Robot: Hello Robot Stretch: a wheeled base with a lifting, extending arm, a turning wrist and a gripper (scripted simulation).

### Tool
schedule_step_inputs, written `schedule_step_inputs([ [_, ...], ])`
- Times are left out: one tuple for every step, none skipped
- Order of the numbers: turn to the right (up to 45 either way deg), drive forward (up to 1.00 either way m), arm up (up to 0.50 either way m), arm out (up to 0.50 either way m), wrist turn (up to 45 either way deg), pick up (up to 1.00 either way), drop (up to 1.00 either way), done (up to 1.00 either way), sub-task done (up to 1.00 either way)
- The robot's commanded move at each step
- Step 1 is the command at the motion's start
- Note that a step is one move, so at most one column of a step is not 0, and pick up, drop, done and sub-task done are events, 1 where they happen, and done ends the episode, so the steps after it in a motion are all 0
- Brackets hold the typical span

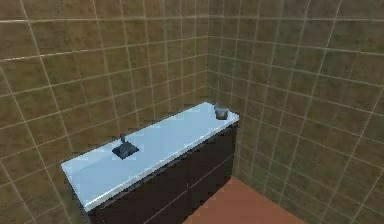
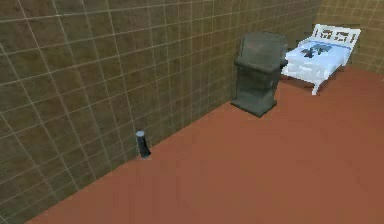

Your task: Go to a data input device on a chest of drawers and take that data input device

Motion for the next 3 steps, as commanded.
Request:
schedule_step_inputs([
  [0.0,0.20,0.00,0.00,0.0,0.00,0.00,0.00,0.00],
  [-45.0,0.00,0.00,0.00,0.0,0.00,0.00,0.00,0.00],
  [-45.0,0.00,0.00,0.00,0.0,0.00,0.00,0.00,0.00],
])
